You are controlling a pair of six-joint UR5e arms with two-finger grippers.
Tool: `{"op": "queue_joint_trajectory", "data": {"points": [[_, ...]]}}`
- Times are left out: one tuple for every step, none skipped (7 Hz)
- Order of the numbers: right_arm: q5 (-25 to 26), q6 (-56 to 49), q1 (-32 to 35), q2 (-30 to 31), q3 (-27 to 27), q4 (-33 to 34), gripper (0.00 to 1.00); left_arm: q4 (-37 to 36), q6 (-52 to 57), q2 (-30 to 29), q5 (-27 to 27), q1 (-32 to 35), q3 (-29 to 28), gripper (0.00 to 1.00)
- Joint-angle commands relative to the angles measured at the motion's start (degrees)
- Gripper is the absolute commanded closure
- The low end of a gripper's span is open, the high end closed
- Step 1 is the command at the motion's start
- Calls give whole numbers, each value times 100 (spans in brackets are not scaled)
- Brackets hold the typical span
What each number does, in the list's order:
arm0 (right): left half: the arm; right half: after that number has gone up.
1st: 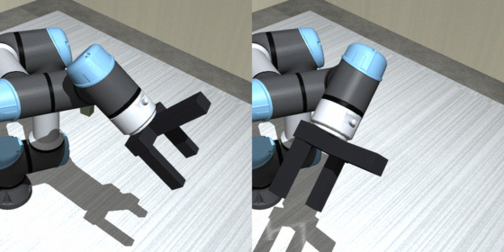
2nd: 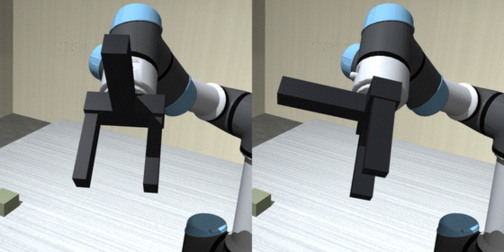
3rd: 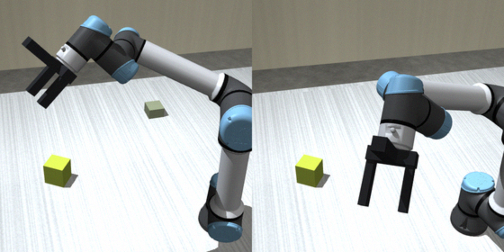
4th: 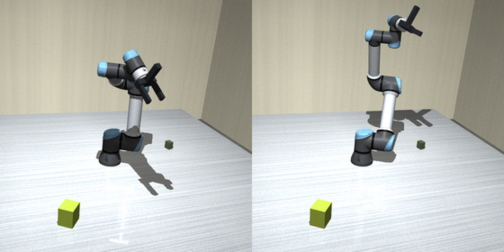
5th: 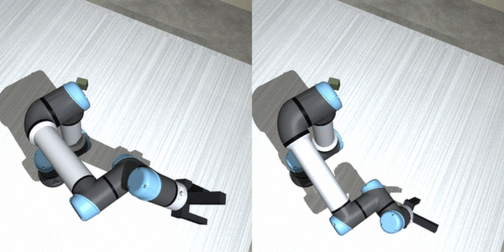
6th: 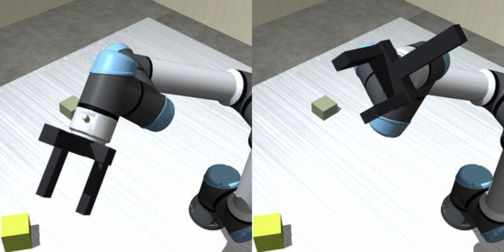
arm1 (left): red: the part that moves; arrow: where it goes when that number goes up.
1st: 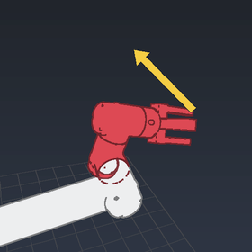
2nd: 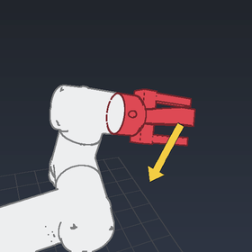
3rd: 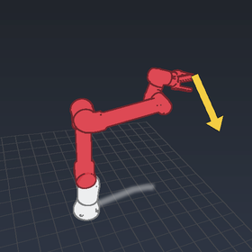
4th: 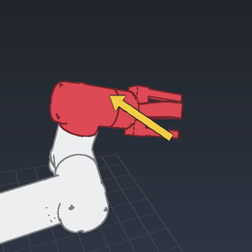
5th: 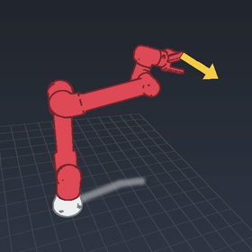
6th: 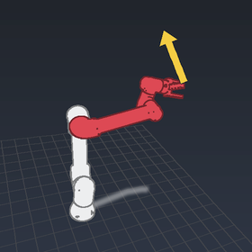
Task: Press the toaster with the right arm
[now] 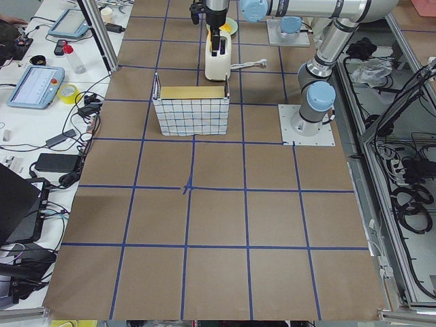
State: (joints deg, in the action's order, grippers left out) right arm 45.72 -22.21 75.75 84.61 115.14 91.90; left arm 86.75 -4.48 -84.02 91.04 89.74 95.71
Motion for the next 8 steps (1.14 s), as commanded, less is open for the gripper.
{"op": "queue_joint_trajectory", "data": {"points": [[165, 6, 1, -33, 52, 29, 100, 0, 0, 0, 1, 0, 0, 0], [165, 15, 9, -94, 157, 291, 100, 0, 0, 0, 2, 0, 0, 0], [157, 15, 10, -172, 271, 511, 100, 0, 0, 0, 2, 0, 0, 0], [165, 6, 10, -278, 289, 669, 100, 0, 0, 0, -7, 0, 0, 0], [174, -3, 10, -366, 298, 767, 100, 0, 0, 0, 1, 0, 0, 0], [183, -3, 10, -462, 307, 881, 100, 0, 0, 0, 2, 0, 0, 0], [183, -3, 10, -481, 307, 899, 100, 0, 0, 0, 2, 0, 0, 0], [244, -3, 10, -490, 307, 900, 100, 0, 0, 0, 2, 0, 0, 0]]}}
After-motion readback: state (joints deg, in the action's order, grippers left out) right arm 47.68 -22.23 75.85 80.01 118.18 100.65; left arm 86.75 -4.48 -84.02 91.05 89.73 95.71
